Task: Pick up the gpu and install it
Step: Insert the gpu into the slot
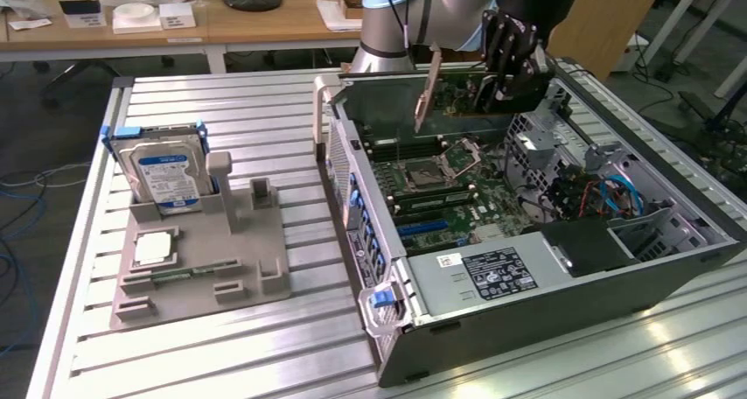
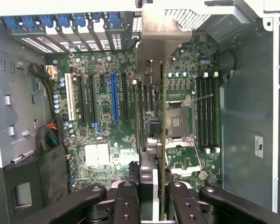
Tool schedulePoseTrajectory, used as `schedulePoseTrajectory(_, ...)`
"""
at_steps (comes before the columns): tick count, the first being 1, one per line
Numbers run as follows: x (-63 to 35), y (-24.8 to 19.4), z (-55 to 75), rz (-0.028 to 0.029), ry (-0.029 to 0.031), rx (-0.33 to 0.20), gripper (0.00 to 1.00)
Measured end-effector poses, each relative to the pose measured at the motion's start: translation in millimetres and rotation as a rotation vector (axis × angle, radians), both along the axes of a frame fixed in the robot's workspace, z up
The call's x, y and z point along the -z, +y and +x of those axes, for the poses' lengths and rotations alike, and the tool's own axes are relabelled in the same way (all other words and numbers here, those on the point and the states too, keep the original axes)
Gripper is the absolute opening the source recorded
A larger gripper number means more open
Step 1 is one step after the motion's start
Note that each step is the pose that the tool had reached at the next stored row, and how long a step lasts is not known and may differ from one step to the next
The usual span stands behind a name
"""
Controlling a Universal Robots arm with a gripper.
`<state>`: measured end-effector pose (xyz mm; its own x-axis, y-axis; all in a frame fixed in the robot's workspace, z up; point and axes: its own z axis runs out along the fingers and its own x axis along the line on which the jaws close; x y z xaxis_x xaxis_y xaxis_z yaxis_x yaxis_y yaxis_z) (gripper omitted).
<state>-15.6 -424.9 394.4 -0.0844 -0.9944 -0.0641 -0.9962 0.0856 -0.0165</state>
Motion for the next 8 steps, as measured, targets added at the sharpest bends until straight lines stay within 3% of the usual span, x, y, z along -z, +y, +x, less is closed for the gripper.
schedulePoseTrajectory(8,1.8,0.1,-6.0,-0.0001,0.0001,-0.007,0.28)
